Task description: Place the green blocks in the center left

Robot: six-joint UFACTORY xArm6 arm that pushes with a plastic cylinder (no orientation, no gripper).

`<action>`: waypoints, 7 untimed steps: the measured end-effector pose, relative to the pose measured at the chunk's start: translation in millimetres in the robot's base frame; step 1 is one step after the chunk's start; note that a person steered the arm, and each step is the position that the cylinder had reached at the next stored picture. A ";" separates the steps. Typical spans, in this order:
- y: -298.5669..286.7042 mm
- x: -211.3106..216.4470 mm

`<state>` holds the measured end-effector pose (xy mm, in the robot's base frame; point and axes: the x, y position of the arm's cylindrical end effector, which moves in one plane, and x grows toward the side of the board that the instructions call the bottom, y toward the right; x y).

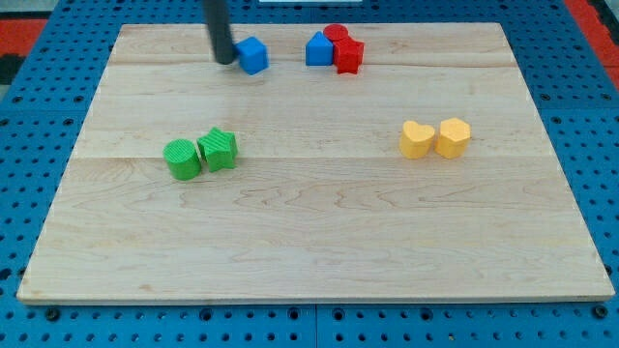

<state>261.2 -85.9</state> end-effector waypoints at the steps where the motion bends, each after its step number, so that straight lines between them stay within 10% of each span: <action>1: 61.9 0.0; 5: -51.0 167.9; 7: -4.8 196.9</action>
<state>458.1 -90.7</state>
